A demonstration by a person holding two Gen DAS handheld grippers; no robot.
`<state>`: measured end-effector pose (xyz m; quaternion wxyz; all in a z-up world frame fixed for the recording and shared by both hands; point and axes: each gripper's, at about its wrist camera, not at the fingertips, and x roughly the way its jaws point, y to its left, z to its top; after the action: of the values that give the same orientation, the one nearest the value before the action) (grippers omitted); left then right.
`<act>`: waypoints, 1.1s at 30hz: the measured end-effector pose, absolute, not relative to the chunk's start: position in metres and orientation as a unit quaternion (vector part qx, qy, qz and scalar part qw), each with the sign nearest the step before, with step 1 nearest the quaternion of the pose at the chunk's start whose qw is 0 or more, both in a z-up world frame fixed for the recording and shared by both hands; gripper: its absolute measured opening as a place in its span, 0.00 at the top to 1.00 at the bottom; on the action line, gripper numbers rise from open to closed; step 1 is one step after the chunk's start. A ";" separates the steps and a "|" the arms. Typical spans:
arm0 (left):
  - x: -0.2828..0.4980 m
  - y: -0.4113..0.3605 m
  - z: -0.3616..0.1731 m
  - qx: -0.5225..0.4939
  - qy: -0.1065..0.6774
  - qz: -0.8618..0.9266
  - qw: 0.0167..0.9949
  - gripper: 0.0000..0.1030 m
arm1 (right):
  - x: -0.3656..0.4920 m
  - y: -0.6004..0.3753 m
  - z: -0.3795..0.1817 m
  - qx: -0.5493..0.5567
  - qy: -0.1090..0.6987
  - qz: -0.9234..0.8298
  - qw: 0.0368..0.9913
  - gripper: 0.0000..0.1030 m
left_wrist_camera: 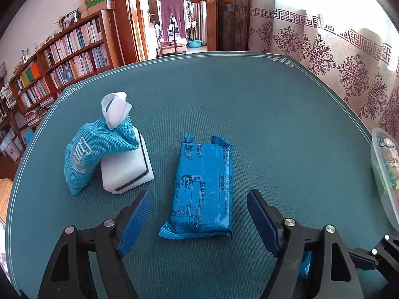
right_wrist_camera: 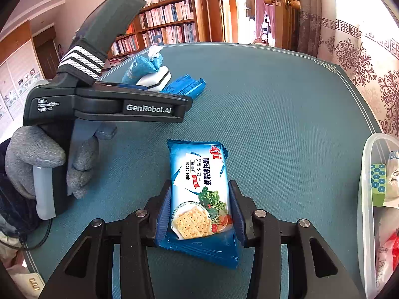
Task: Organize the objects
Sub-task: 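Grasp the cracker packet with the right gripper while the left grasps the blue wrapped packet, then carry the cracker packet and blue packet toward the clear bowl with both grippers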
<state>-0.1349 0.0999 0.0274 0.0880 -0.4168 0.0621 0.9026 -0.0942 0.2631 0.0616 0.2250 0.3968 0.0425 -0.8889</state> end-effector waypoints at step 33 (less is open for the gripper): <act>-0.109 0.112 0.043 -0.392 0.042 0.910 0.126 0.58 | -0.087 0.281 0.075 0.378 0.004 -0.901 0.215 0.57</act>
<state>-0.1089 0.1124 0.0432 0.1265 -0.3923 0.0424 0.9101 -0.0871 0.2809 0.0754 0.2148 0.3780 0.0043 -0.9005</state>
